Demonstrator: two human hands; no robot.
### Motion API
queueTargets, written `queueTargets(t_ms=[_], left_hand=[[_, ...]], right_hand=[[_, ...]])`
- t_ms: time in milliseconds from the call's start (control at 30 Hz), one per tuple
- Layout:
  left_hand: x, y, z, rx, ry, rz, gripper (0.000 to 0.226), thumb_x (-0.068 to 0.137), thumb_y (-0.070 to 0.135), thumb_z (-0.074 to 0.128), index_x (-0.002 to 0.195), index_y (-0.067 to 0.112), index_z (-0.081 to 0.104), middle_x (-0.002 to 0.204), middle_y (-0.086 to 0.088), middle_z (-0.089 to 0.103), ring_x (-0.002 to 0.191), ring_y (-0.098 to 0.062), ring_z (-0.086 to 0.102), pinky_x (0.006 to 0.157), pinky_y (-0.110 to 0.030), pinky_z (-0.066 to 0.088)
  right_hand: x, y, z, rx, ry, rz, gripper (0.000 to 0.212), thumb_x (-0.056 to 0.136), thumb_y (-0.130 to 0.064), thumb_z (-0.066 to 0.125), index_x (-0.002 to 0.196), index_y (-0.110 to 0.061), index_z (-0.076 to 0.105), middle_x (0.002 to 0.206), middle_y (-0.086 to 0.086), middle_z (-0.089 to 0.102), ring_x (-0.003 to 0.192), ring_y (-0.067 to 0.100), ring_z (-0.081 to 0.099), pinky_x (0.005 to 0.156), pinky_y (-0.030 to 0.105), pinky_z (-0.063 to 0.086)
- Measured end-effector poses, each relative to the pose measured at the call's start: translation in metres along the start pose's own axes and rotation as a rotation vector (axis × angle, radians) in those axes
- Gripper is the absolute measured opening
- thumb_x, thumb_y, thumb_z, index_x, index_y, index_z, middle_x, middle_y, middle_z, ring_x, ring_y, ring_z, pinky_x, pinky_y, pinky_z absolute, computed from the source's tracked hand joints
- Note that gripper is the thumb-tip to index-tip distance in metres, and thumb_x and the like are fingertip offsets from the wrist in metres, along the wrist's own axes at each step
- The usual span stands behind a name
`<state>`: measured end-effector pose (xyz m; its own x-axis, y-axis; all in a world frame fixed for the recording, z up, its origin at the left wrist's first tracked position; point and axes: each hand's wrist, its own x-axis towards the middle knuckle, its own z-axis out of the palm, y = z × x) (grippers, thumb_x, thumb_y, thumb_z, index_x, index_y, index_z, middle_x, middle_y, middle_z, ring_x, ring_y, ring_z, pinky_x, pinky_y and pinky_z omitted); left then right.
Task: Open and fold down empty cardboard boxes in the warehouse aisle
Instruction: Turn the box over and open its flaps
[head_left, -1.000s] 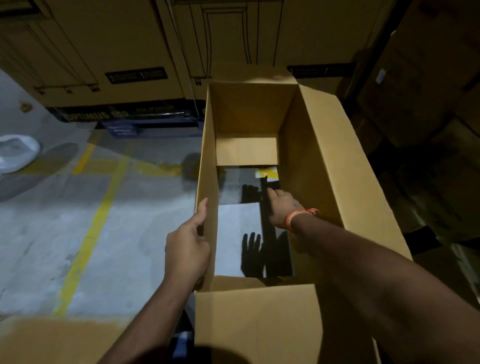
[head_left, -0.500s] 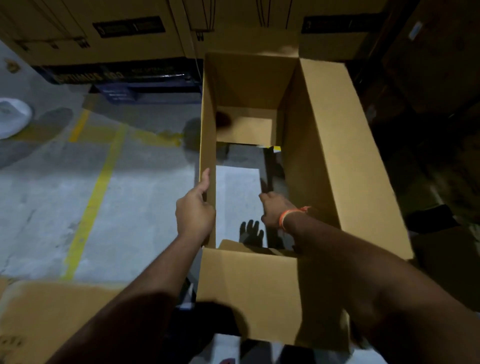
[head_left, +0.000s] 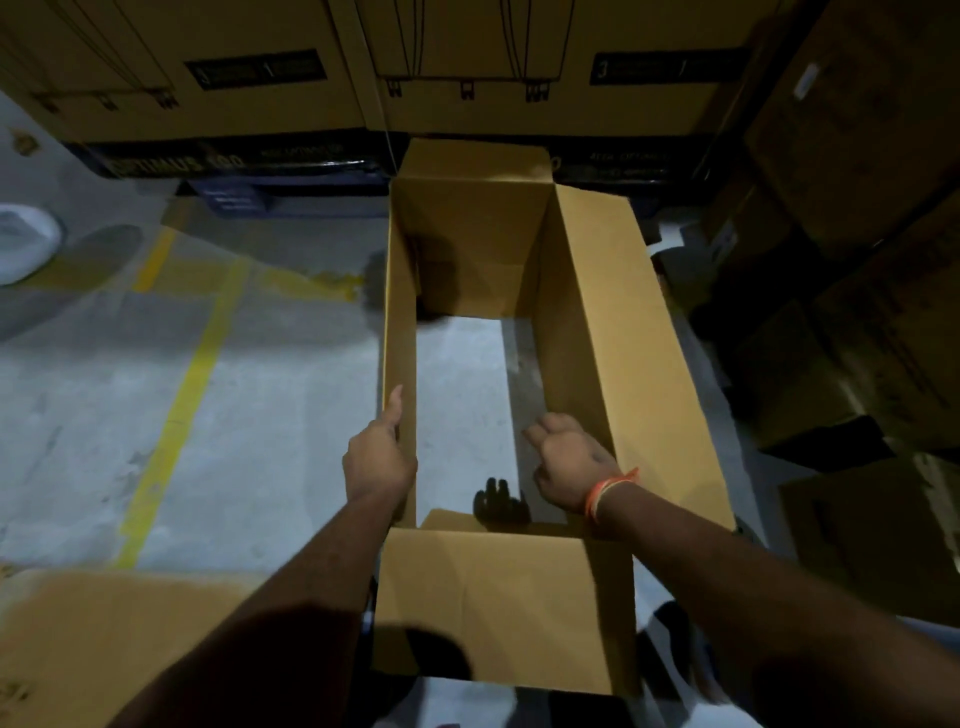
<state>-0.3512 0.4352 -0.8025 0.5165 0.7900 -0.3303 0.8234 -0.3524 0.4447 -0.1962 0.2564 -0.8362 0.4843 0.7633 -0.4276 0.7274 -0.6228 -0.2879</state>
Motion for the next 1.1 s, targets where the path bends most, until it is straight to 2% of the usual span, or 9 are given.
queueTargets(t_ms=[300, 433, 533, 600, 700, 767, 833, 967, 1100], left_hand=[[-0.004, 0.012, -0.007, 0.119, -0.112, -0.058, 0.074, 0.097, 0.010, 0.057, 0.161, 0.027, 0.024, 0.143, -0.021, 0.038, 0.123, -0.040, 0.051, 0.106, -0.044, 0.044], [-0.021, 0.012, -0.018, 0.059, -0.043, -0.076, 0.071, 0.092, 0.013, 0.060, 0.157, 0.024, 0.033, 0.143, -0.023, 0.040, 0.125, -0.044, 0.048, 0.104, -0.050, 0.047], [-0.012, -0.020, -0.005, -0.094, 0.041, -0.426, 0.086, 0.083, 0.024, 0.075, 0.155, 0.019, 0.026, 0.152, -0.023, 0.030, 0.135, -0.047, 0.037, 0.108, -0.061, 0.040], [-0.011, -0.044, 0.002, -0.298, -0.104, -0.671, 0.113, 0.065, 0.036, 0.091, 0.154, 0.011, 0.026, 0.154, -0.021, 0.033, 0.139, -0.048, 0.036, 0.112, -0.060, 0.035], [-0.066, -0.016, -0.027, -0.593, -0.409, -0.694, 0.045, 0.097, 0.034, 0.068, 0.112, -0.007, 0.054, 0.085, -0.020, 0.071, 0.090, -0.040, 0.056, 0.069, -0.047, 0.042], [-0.073, -0.012, -0.031, -0.597, -0.466, -0.694, 0.038, 0.105, 0.027, 0.055, 0.091, -0.008, 0.058, 0.063, -0.019, 0.062, 0.070, -0.033, 0.048, 0.057, -0.043, 0.031], [-0.076, -0.011, -0.031, -0.656, -0.563, -0.646, 0.038, 0.104, 0.024, 0.058, 0.083, -0.007, 0.059, 0.060, -0.019, 0.065, 0.070, -0.033, 0.052, 0.060, -0.042, 0.038], [-0.070, -0.017, -0.046, -0.758, -0.593, -0.597, 0.032, 0.098, 0.018, 0.068, 0.114, -0.009, 0.066, 0.084, -0.022, 0.073, 0.078, -0.036, 0.067, 0.067, -0.045, 0.058], [-0.063, -0.005, -0.063, -1.084, -0.529, -0.374, 0.064, 0.097, 0.002, 0.063, 0.153, 0.018, 0.037, 0.113, -0.016, 0.068, 0.084, -0.032, 0.070, 0.058, -0.034, 0.061]], right_hand=[[-0.048, 0.023, -0.084, -0.056, 0.240, 0.026, 0.057, 0.089, -0.020, 0.066, 0.143, -0.019, 0.049, 0.154, 0.008, 0.036, 0.141, 0.026, 0.032, 0.115, 0.034, 0.033], [-0.065, 0.051, -0.088, 0.113, 0.326, 0.293, 0.068, 0.089, -0.022, 0.068, 0.150, -0.021, 0.039, 0.155, 0.011, 0.033, 0.142, 0.031, 0.032, 0.118, 0.040, 0.031], [-0.080, 0.073, -0.078, 0.492, 0.313, 0.634, 0.073, 0.086, -0.033, 0.074, 0.146, -0.014, 0.037, 0.145, 0.018, 0.044, 0.131, 0.039, 0.046, 0.109, 0.050, 0.043], [-0.088, 0.083, -0.069, 0.755, 0.209, 0.767, 0.072, 0.083, -0.038, 0.078, 0.137, -0.008, 0.041, 0.132, 0.020, 0.054, 0.117, 0.040, 0.056, 0.096, 0.048, 0.049], [-0.095, 0.092, -0.059, 0.957, 0.080, 0.761, 0.074, 0.075, -0.042, 0.084, 0.130, -0.003, 0.051, 0.117, 0.018, 0.064, 0.102, 0.037, 0.064, 0.094, 0.048, 0.053], [-0.097, 0.096, -0.063, 0.962, 0.144, 0.724, 0.056, 0.077, -0.035, 0.084, 0.117, -0.003, 0.062, 0.108, 0.016, 0.069, 0.095, 0.036, 0.067, 0.093, 0.051, 0.055], [-0.106, 0.094, -0.075, 0.932, 0.236, 0.723, 0.044, 0.079, -0.030, 0.084, 0.109, -0.003, 0.065, 0.103, 0.015, 0.070, 0.090, 0.034, 0.068, 0.087, 0.047, 0.057], [-0.124, 0.088, -0.097, 1.013, 0.290, 0.599, 0.039, 0.083, -0.021, 0.081, 0.114, 0.001, 0.069, 0.105, 0.014, 0.071, 0.087, 0.028, 0.067, 0.083, 0.038, 0.054], [-0.133, 0.066, -0.107, 0.953, 0.382, 0.502, 0.033, 0.091, -0.018, 0.073, 0.120, -0.003, 0.067, 0.111, 0.016, 0.070, 0.095, 0.031, 0.066, 0.087, 0.042, 0.053]])
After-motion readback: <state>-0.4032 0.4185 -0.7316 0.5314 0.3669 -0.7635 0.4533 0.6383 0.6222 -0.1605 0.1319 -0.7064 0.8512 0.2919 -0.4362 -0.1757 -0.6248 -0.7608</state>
